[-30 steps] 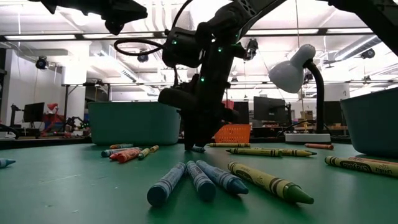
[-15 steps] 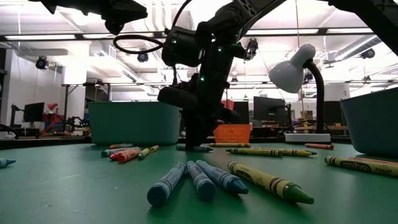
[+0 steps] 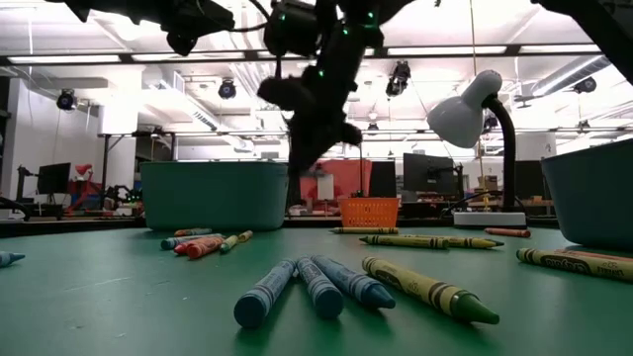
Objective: Sort crayons
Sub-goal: Put the blue crayon into the orange bin
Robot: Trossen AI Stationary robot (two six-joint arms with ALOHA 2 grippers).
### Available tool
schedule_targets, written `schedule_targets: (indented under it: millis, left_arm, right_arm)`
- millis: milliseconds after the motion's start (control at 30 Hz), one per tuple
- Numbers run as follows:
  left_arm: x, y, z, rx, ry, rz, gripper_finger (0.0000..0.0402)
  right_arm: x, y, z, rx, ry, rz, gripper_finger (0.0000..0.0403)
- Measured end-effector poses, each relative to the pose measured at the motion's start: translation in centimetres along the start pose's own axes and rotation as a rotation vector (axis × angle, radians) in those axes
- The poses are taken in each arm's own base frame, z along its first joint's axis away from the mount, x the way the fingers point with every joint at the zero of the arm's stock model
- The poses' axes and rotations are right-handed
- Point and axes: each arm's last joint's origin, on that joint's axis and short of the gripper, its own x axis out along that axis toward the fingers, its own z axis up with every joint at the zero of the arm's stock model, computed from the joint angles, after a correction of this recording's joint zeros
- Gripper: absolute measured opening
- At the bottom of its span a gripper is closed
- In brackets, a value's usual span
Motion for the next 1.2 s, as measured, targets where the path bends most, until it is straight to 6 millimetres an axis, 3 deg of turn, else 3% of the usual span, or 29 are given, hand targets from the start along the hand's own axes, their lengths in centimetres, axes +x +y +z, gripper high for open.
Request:
schedule_targets:
  millis: [200, 367, 567, 700, 800, 1033, 1200]
  left_arm:
    - [-0.1, 0.0, 0.1, 0.001, -0.006, 0.005, 0.0064]
    - [-0.1, 0.0, 0.0, 0.0, -0.003, 0.006, 0.0064]
    - [-0.2, 0.0, 0.1, 0.018, -0.007, 0.011, 0.0064]
    - [-0.2, 0.2, 0.1, 0.028, -0.004, 0.075, 0.0064]
    - [-0.2, 0.3, 0.1, 0.036, -0.003, 0.119, 0.0064]
    - [0.0, 0.4, 0.0, 0.032, 0.006, 0.127, 0.0064]
    - [0.5, 0.5, -0.3, 0.003, 0.026, 0.127, 0.0064]
  right_arm:
    - [-3.5, -3.9, 3.6, -0.021, -0.05, -0.047, 0.0013]
    - [-4.6, -9.4, 5.0, 0.046, -0.055, -0.17, 0.0013]
    - [-3.7, -17.0, 4.2, 0.228, 0.022, -0.285, 0.0012]
    - [-2.1, -20.2, 2.6, 0.317, 0.089, -0.318, 0.0012]
    - [-0.9, -21.3, 1.7, 0.336, 0.103, -0.327, 0.0012]
    - [-0.3, -21.3, 1.6, 0.323, 0.075, -0.32, 0.0016]
    - [-0.3, -21.3, 1.7, 0.308, 0.071, -0.319, 0.0058]
